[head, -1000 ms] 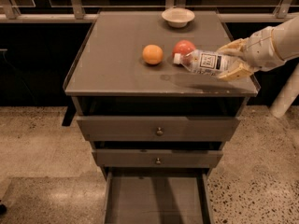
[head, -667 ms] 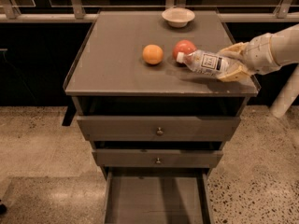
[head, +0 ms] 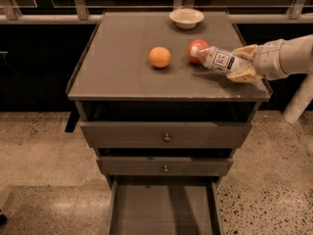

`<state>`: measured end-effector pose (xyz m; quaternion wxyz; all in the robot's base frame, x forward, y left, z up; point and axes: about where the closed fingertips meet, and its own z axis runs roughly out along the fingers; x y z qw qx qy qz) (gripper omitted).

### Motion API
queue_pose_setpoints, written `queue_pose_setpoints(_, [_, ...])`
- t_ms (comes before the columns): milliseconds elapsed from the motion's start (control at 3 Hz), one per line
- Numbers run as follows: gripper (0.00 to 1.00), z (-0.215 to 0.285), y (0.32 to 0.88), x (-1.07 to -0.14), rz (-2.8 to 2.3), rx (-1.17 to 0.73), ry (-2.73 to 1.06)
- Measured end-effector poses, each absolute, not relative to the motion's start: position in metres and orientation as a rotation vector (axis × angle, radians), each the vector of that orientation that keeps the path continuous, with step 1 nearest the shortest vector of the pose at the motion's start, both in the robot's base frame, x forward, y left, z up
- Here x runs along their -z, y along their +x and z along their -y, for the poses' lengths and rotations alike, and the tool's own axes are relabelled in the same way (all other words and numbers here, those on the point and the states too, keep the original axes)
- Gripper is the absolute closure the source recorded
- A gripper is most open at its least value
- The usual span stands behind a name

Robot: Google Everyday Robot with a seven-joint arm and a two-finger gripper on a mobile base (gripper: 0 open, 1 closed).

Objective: Pick blue plastic bottle from bottom drawer and place on counter

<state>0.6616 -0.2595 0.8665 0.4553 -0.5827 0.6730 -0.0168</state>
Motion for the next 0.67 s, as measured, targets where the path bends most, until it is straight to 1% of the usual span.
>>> queue_pose_setpoints(667, [0.39,0.2595,0.6616,-0.8665,-1.66,0.041,-1.437])
